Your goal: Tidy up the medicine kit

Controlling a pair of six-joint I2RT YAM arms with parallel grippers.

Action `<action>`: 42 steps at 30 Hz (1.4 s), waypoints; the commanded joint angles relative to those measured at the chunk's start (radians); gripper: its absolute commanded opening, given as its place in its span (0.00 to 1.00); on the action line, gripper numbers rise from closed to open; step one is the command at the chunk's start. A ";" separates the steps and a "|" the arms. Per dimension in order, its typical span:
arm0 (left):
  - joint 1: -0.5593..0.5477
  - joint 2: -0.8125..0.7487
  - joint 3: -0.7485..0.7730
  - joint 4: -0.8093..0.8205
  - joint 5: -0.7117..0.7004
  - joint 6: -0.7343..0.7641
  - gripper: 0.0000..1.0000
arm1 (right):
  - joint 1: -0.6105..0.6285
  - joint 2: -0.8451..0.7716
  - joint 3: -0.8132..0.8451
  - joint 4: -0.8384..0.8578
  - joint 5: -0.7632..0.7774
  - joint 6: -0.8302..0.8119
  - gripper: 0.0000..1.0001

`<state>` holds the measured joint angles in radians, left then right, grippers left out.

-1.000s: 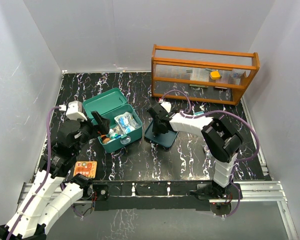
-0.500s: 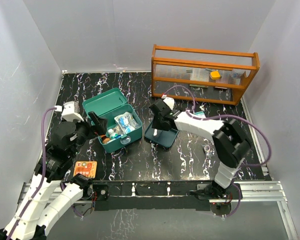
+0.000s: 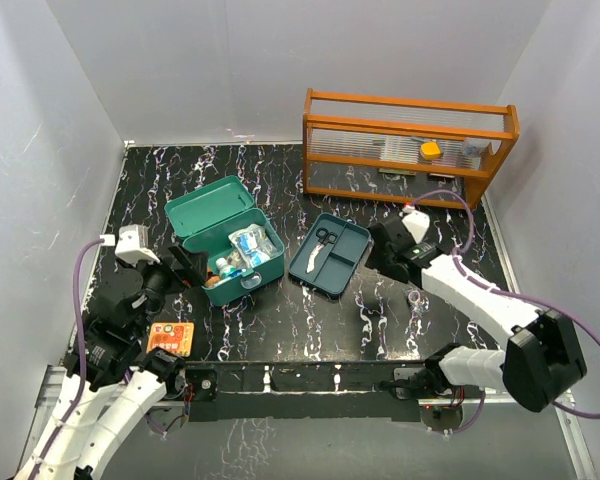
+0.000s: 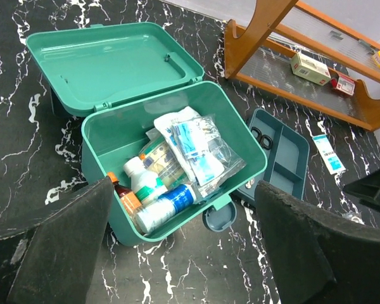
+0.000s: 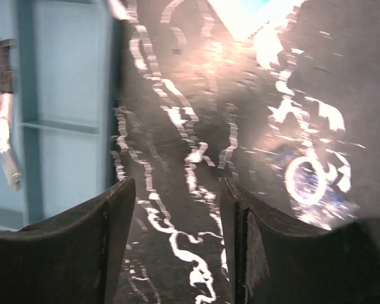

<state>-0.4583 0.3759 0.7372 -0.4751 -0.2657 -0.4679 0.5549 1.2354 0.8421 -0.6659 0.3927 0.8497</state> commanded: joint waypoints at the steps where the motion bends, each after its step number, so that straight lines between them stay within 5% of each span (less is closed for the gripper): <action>1: 0.001 -0.044 -0.029 -0.018 0.004 -0.013 0.93 | -0.065 -0.103 -0.051 -0.105 0.092 0.051 0.57; 10: 0.001 -0.187 -0.084 -0.021 -0.040 -0.011 0.99 | -0.132 -0.127 -0.049 -0.193 0.260 0.083 0.77; 14: 0.001 -0.222 -0.098 -0.010 -0.020 -0.002 0.99 | -0.224 -0.067 -0.066 -0.150 0.206 0.018 0.80; 19: 0.001 -0.220 -0.101 -0.017 -0.035 -0.012 0.99 | -0.294 -0.021 -0.121 0.013 -0.065 -0.133 0.78; 28: 0.001 -0.157 -0.085 -0.032 -0.022 -0.015 0.99 | -0.295 0.043 -0.148 -0.017 -0.109 -0.093 0.74; 35: 0.001 -0.134 -0.093 -0.030 -0.033 -0.028 0.99 | -0.294 0.044 -0.167 0.056 -0.388 -0.152 0.66; 42: 0.001 -0.108 -0.089 -0.035 -0.036 -0.030 0.99 | -0.294 0.004 -0.159 0.001 -0.232 -0.120 0.68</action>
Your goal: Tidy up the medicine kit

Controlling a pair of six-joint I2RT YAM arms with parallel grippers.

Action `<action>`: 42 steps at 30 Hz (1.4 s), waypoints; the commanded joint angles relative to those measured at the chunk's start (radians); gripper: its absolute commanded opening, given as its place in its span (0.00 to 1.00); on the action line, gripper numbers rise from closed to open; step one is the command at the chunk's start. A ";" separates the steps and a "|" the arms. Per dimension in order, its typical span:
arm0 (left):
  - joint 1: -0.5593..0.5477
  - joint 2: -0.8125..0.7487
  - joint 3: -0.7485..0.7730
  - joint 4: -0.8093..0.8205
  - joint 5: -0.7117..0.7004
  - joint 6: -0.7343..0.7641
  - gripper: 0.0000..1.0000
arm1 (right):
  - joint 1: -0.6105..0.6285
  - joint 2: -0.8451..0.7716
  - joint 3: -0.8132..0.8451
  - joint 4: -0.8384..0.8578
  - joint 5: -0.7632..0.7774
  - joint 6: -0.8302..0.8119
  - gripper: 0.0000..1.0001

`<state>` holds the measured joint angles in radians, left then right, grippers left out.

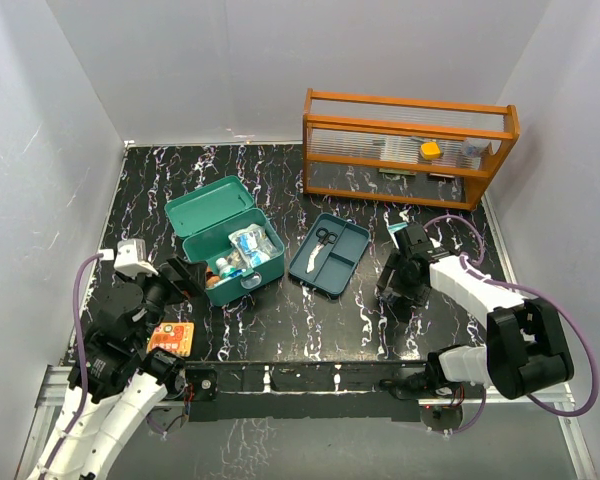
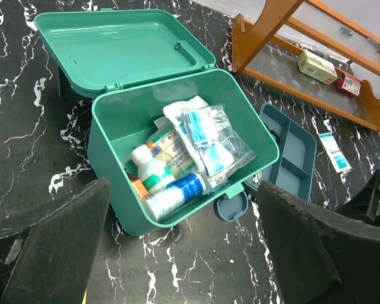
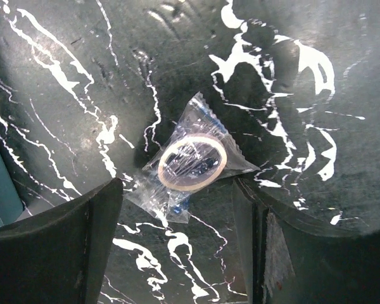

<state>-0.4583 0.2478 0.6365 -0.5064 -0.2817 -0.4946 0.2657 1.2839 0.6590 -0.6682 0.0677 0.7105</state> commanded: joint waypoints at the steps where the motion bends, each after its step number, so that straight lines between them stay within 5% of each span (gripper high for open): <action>1: 0.001 0.021 0.012 -0.004 -0.020 -0.004 0.99 | -0.006 -0.050 0.019 -0.003 0.110 0.023 0.69; 7: 0.001 0.015 0.012 -0.004 -0.027 -0.004 0.99 | -0.005 -0.037 0.004 -0.004 0.019 -0.021 0.68; 12: 0.001 0.014 0.008 0.001 -0.027 -0.002 0.99 | -0.003 0.001 -0.005 -0.002 -0.023 -0.005 0.57; 37: 0.001 0.037 0.012 -0.004 -0.052 0.001 0.99 | 0.078 0.031 0.008 0.005 0.087 0.007 0.44; 42: 0.001 0.040 0.014 -0.007 -0.056 0.001 0.99 | 0.105 0.047 0.034 0.000 0.121 0.008 0.29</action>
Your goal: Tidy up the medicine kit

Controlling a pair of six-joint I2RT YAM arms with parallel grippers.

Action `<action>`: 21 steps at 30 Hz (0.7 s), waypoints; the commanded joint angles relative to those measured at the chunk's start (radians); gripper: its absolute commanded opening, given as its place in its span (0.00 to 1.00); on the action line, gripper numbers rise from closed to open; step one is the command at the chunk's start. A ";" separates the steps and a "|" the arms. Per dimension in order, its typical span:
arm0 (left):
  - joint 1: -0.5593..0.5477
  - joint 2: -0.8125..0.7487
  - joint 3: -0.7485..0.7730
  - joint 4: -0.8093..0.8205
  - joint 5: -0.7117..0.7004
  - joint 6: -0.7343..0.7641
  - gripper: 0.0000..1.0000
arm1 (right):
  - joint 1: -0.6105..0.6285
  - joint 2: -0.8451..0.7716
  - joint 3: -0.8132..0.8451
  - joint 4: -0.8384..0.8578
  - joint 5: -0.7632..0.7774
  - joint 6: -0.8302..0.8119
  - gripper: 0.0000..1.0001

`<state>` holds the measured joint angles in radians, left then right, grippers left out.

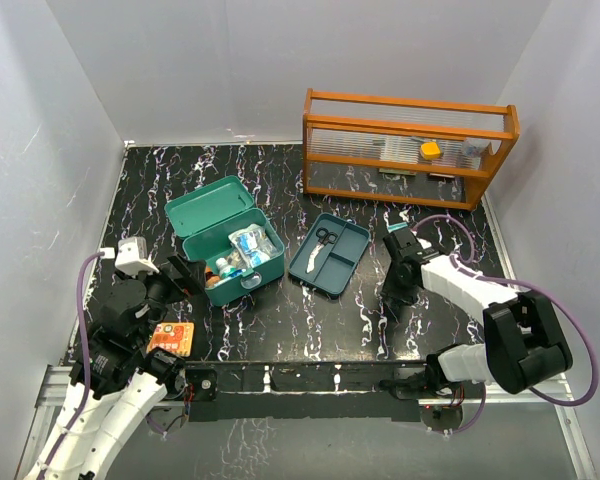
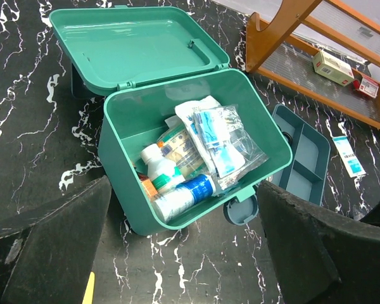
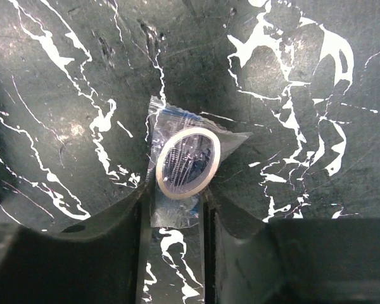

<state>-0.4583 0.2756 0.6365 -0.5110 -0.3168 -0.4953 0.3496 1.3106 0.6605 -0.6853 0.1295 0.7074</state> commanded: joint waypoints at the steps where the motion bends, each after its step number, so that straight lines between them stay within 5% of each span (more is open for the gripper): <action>1: 0.001 0.010 0.013 -0.003 -0.022 0.001 0.99 | 0.029 0.021 0.037 0.015 0.064 0.014 0.26; 11: 0.001 0.015 -0.003 0.069 0.146 0.035 0.99 | 0.188 -0.017 0.153 0.022 0.116 0.083 0.25; 21: 0.001 0.027 0.003 0.051 0.116 0.031 0.99 | 0.346 0.122 0.304 0.096 0.161 0.208 0.26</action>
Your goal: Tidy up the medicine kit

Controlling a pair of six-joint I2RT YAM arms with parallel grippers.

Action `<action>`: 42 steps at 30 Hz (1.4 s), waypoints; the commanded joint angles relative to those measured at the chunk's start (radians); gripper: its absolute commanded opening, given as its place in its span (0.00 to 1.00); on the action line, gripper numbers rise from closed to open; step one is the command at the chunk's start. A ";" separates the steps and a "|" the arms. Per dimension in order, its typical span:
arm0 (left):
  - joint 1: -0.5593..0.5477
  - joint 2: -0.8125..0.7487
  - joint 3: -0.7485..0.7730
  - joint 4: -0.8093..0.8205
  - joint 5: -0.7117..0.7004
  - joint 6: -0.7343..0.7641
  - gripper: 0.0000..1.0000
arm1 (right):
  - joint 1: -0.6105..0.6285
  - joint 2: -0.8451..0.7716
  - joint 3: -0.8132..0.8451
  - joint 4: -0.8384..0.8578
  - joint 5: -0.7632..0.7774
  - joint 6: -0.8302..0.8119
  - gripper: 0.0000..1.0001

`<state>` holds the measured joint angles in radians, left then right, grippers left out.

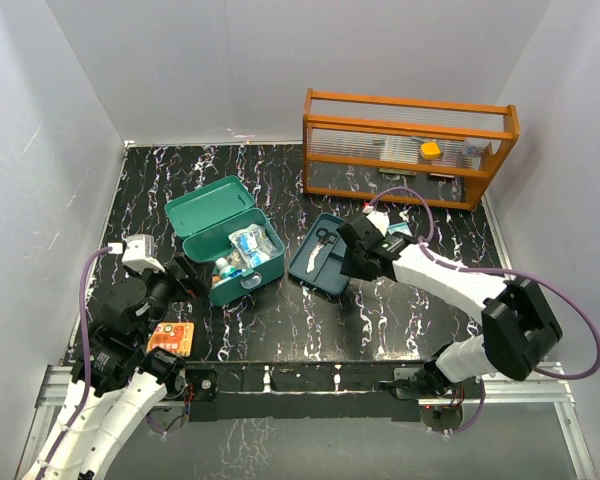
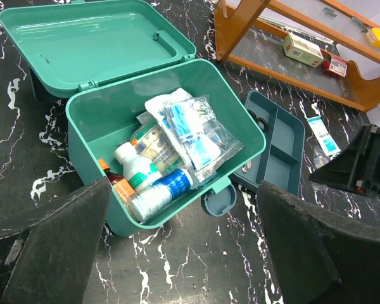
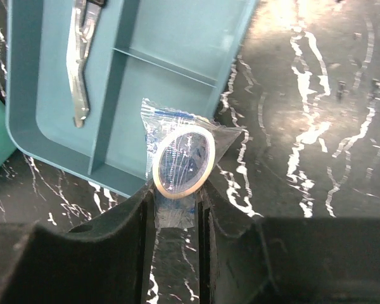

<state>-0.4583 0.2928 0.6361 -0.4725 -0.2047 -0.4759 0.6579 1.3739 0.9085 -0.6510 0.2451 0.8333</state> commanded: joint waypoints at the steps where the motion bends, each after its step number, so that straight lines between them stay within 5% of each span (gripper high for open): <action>1: 0.002 0.009 0.004 0.011 0.001 0.010 0.99 | 0.050 0.076 0.058 0.077 0.042 0.094 0.26; 26: 0.001 0.008 0.005 0.005 -0.008 0.005 0.99 | 0.085 0.195 0.084 0.124 0.056 0.211 0.41; 35: 0.001 0.006 0.004 0.006 -0.010 0.006 0.99 | 0.086 0.162 0.084 0.123 0.068 0.128 0.39; 42: 0.001 0.009 0.004 0.006 -0.012 0.008 0.99 | 0.086 0.196 0.106 0.112 0.063 0.078 0.24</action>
<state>-0.4583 0.2958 0.6361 -0.4728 -0.2047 -0.4755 0.7425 1.5764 0.9558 -0.5388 0.2829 0.9539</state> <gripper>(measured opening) 0.986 0.266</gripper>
